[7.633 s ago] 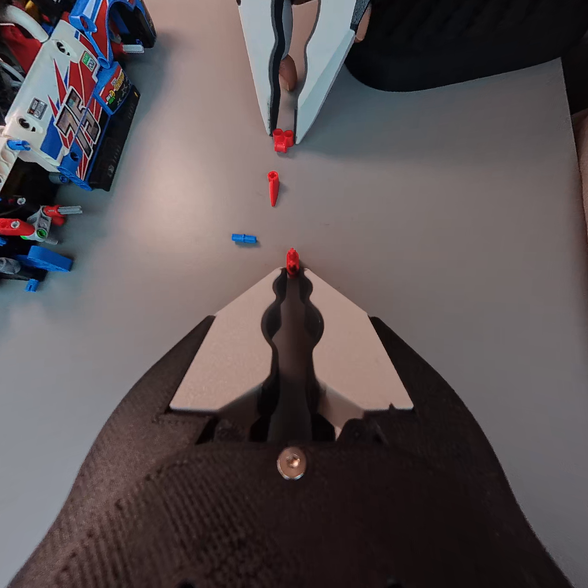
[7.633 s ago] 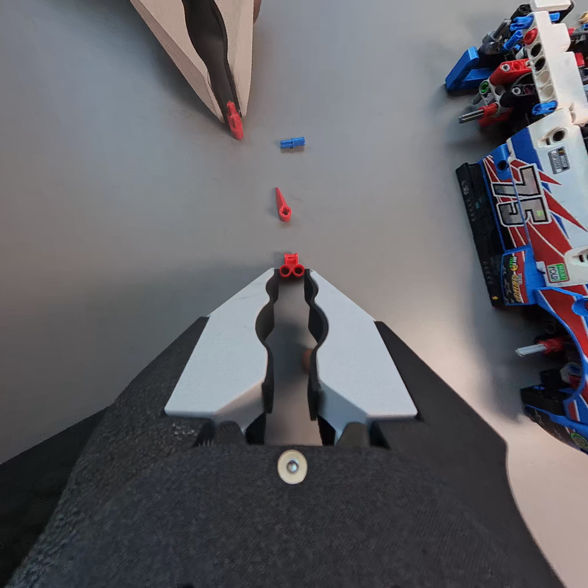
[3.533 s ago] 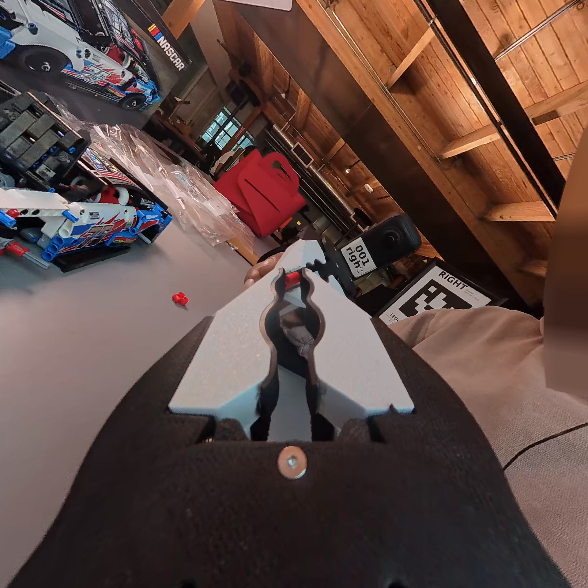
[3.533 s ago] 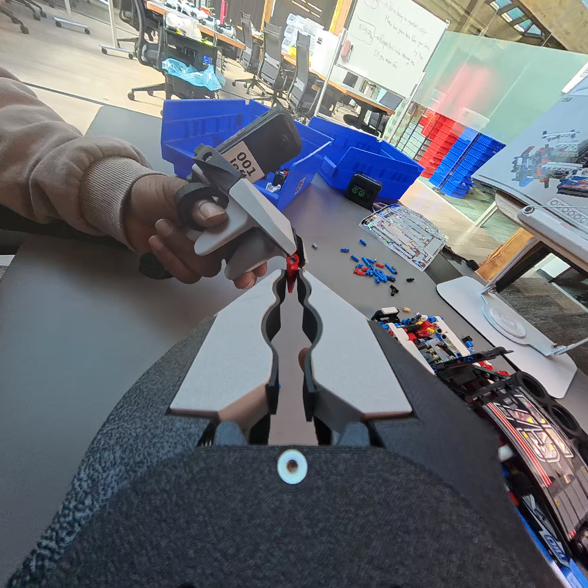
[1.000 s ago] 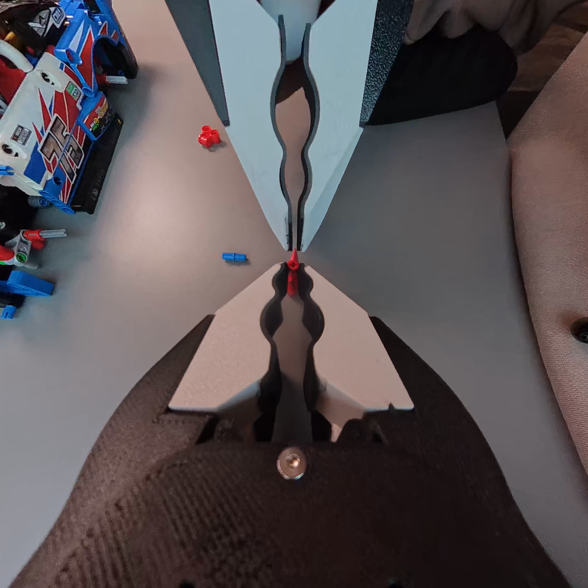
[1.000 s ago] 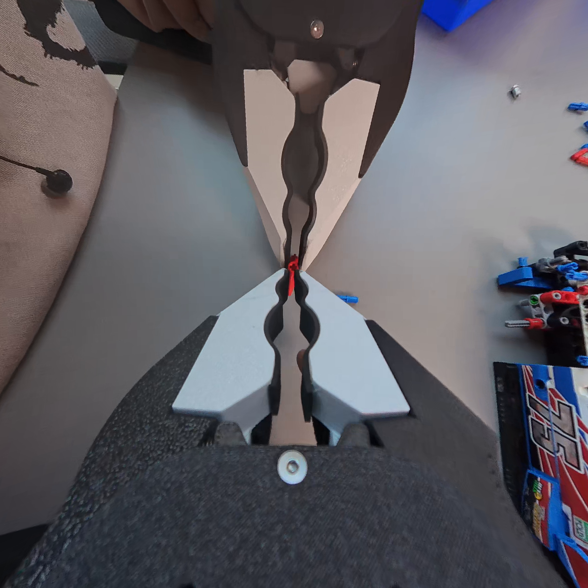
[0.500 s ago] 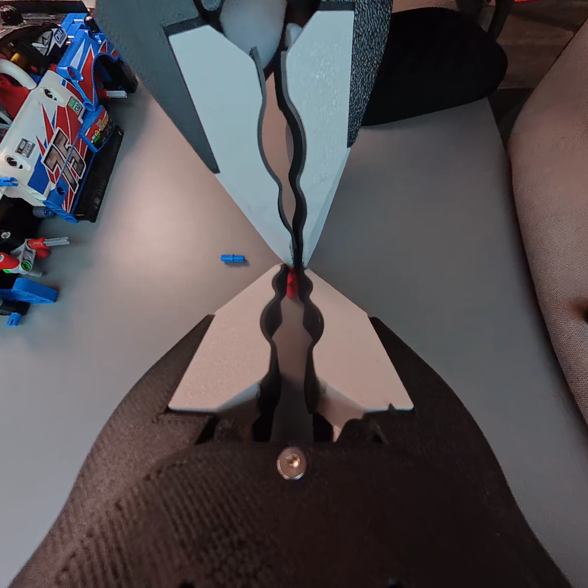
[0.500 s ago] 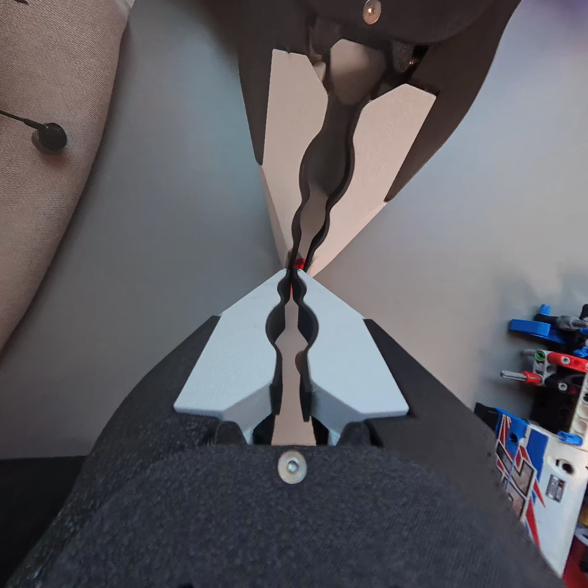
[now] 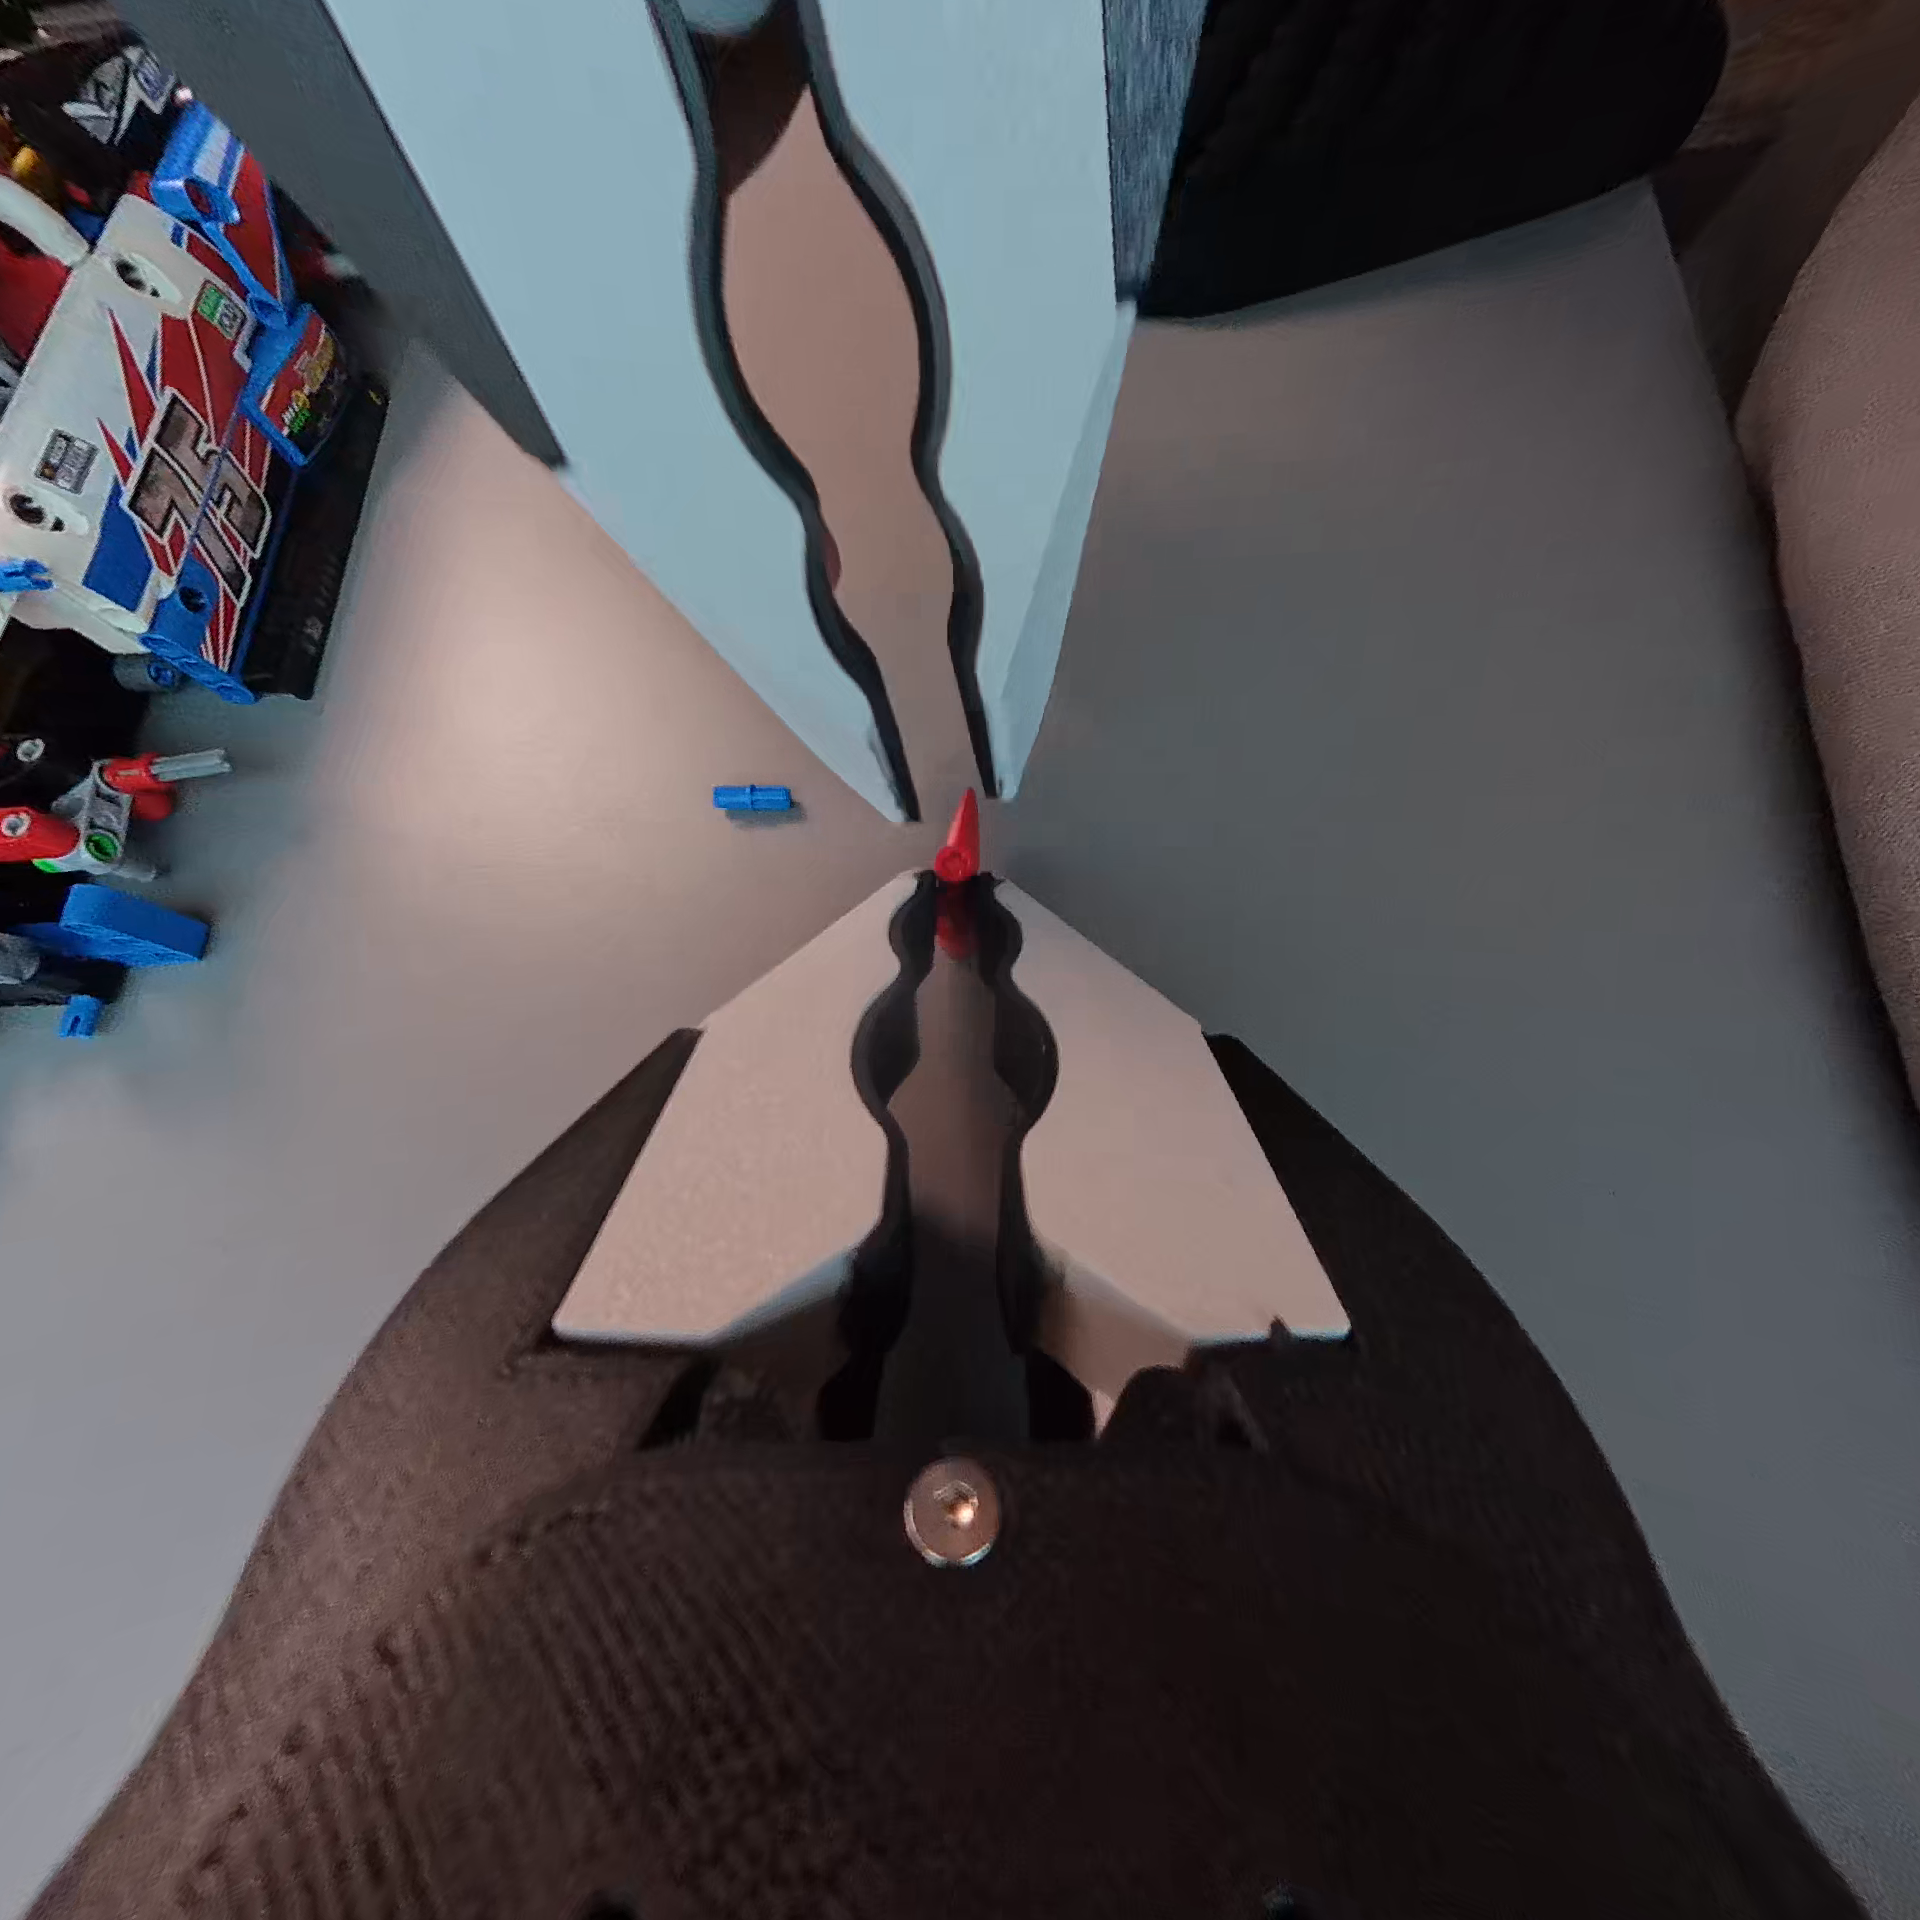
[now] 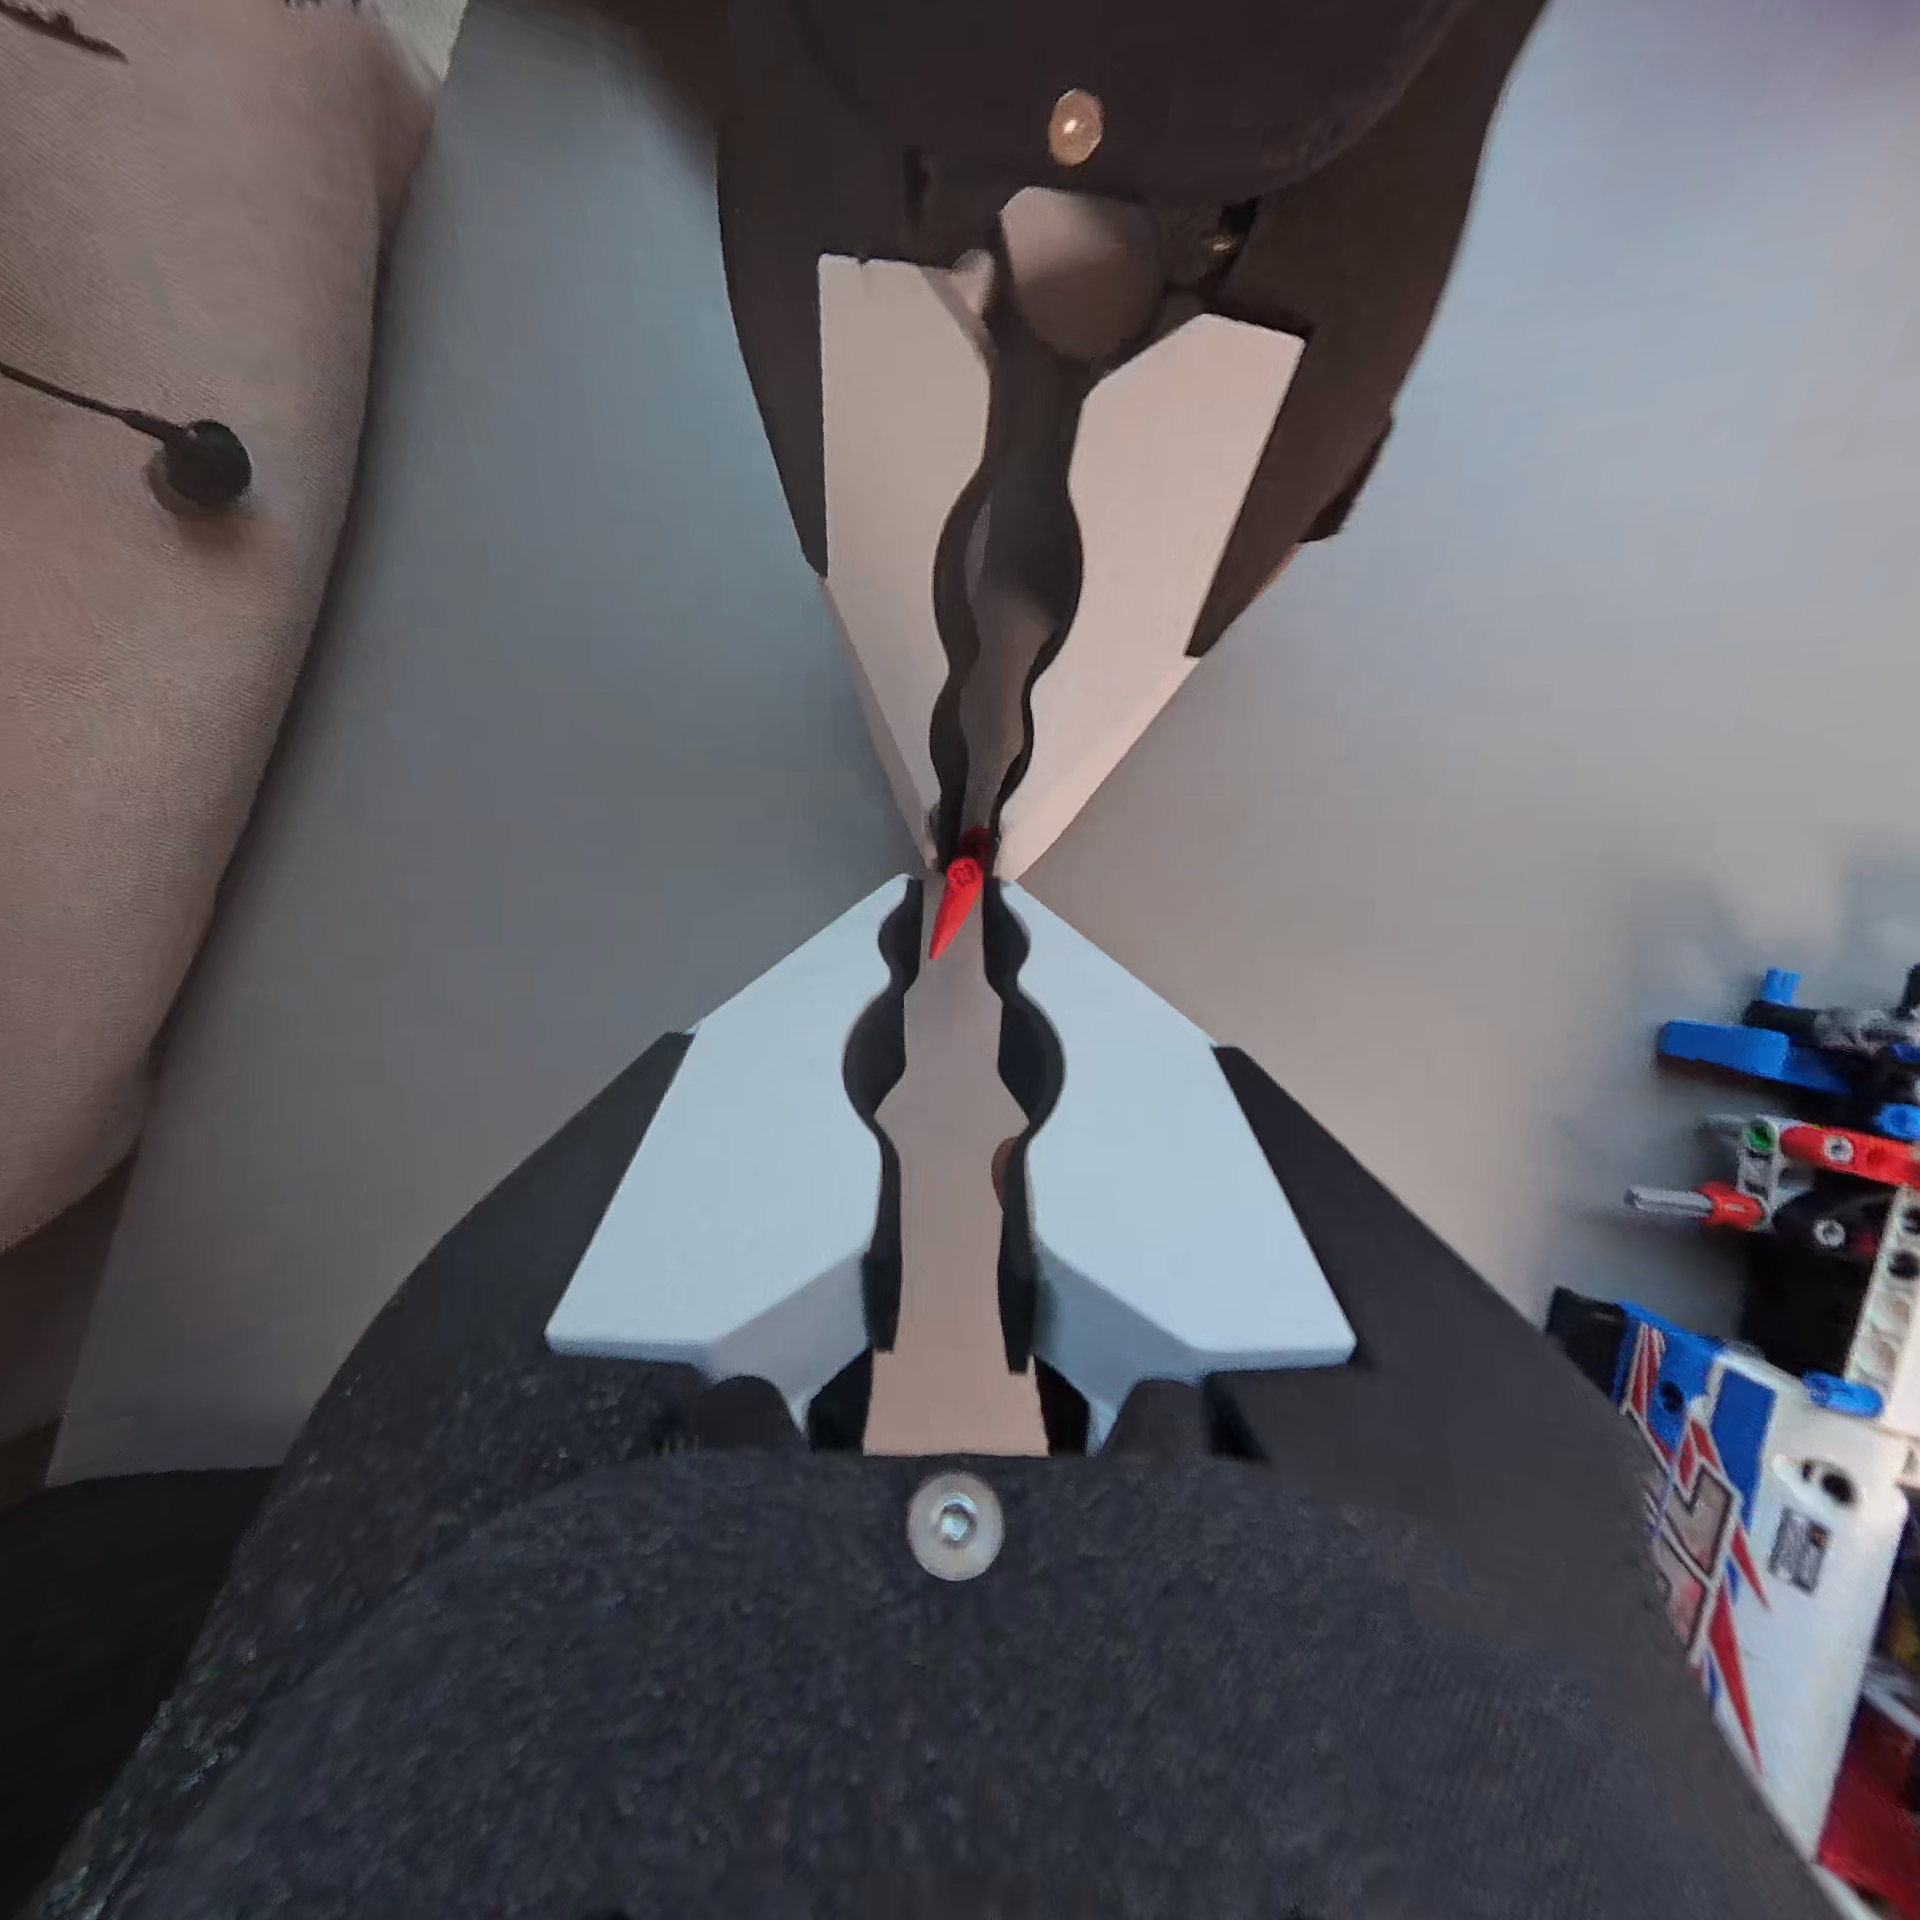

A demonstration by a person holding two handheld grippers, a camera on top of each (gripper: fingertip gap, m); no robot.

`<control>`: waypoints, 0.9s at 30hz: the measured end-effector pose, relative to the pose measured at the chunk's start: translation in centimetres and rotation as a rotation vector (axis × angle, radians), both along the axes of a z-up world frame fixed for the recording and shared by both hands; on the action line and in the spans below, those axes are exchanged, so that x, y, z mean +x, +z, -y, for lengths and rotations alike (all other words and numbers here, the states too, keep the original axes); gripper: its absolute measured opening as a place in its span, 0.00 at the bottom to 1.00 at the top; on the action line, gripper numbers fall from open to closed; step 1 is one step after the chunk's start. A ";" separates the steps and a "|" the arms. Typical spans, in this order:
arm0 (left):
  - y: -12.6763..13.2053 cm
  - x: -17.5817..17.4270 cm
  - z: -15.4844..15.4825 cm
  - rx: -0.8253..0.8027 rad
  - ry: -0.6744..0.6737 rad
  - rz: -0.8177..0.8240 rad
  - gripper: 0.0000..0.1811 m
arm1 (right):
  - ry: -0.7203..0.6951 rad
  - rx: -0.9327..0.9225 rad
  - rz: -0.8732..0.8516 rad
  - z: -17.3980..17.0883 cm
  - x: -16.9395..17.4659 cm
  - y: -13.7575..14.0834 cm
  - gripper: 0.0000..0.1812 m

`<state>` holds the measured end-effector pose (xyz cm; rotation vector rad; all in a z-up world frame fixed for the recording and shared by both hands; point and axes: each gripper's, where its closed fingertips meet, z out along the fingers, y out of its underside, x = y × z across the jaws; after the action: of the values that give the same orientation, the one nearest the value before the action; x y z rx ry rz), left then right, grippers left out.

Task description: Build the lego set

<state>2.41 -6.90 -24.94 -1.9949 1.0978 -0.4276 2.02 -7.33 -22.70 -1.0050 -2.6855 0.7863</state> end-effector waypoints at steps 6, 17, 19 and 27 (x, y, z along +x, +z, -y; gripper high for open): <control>-0.3 -0.1 0.1 0.004 -0.002 -0.031 0.03 | -0.190 -0.049 -0.105 -0.9 0.6 -0.7 0.09; 0.1 -0.5 -0.3 0.000 0.051 0.007 0.07 | -0.232 -0.051 -0.189 -0.4 -0.4 -1.9 0.02; 0.9 -0.7 -0.7 0.021 0.074 0.050 0.08 | -0.254 -0.089 -0.232 -0.6 -0.7 -1.2 0.02; 2.9 -0.2 -1.1 0.081 0.062 0.170 0.03 | -0.269 -0.168 -0.376 -1.3 -0.5 0.9 0.02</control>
<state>2.23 -5.76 -22.09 -1.8797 0.9309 -0.5022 1.54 -6.00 -21.79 -1.0975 -2.1459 1.0361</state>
